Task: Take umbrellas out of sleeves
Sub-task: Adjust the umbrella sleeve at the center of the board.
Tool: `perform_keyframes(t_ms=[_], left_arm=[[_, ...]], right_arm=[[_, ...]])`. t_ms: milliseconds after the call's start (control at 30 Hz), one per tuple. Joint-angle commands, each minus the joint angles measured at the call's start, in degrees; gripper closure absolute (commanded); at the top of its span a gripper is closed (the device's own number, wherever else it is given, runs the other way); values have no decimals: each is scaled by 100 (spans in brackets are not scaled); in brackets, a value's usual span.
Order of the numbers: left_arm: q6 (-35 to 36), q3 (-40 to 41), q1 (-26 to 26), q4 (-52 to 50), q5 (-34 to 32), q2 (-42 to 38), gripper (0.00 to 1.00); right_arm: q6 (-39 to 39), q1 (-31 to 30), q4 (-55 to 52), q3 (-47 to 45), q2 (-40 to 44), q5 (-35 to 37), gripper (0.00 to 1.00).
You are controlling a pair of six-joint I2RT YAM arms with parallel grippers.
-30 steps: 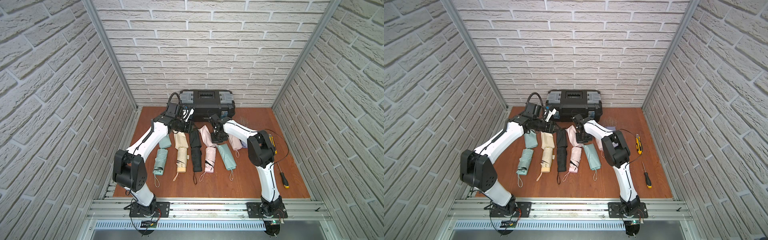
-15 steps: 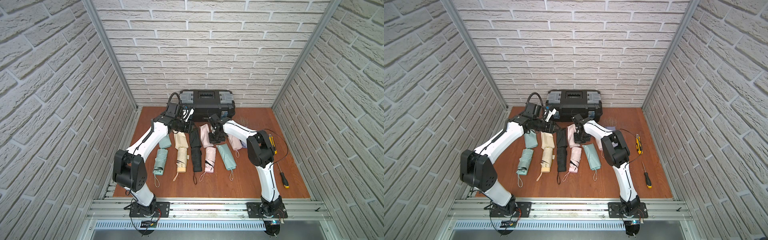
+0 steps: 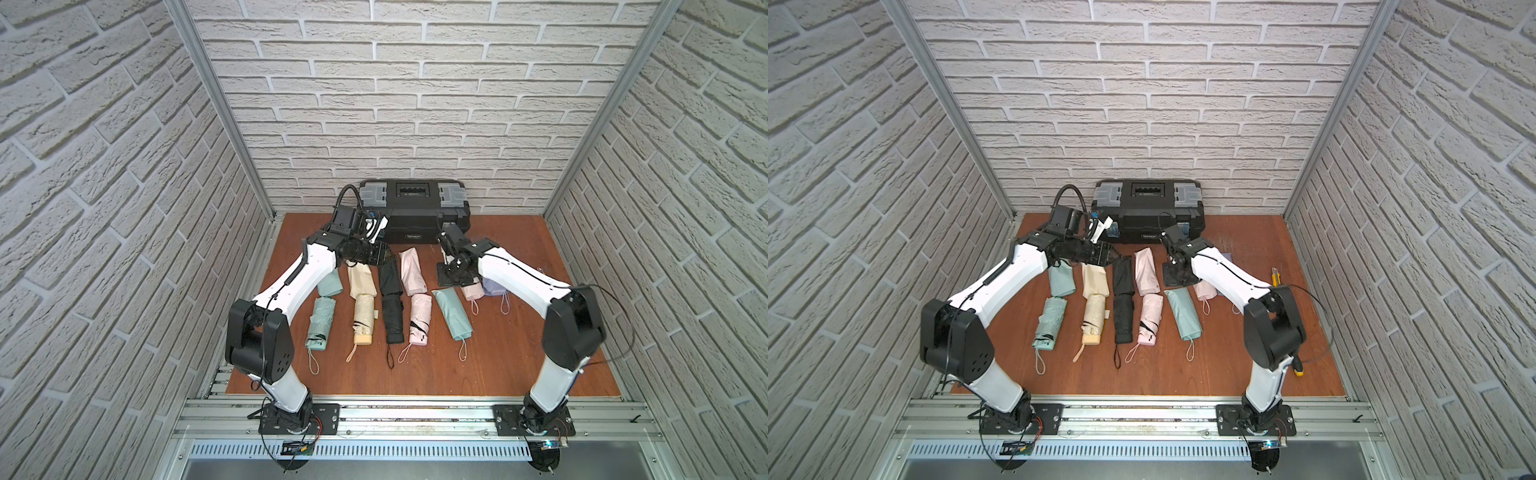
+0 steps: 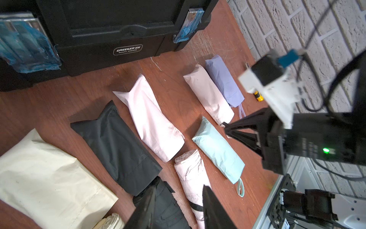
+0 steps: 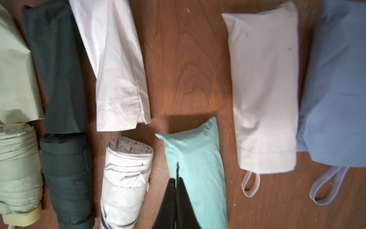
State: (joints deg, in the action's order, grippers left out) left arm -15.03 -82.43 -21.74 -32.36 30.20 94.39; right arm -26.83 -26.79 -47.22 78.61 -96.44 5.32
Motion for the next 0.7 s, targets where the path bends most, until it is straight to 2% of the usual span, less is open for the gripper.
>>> perform_keyframes(t_ms=[0, 167, 300, 500, 600, 667], left_arm=[[157, 36, -158, 198, 46, 146, 58], [297, -35, -337, 119, -56, 294, 60], [360, -106, -357, 22, -78, 328, 60], [238, -16, -358, 169, 74, 169, 60], [191, -12, -365, 173, 104, 134, 60], [110, 7, -365, 224, 215, 103, 61]], right_arm=[[-283, -11, 196, -896, 697, 90, 94], [-591, -65, 544, -2380, 2058, 65, 94], [-824, -141, 557, -3070, 2774, 196, 92], [-1247, -477, 1007, -3908, 3199, 487, 84], [-1567, -713, 1193, -4104, 3254, 542, 82], [-1793, -969, 1183, -4119, 3225, 669, 78]])
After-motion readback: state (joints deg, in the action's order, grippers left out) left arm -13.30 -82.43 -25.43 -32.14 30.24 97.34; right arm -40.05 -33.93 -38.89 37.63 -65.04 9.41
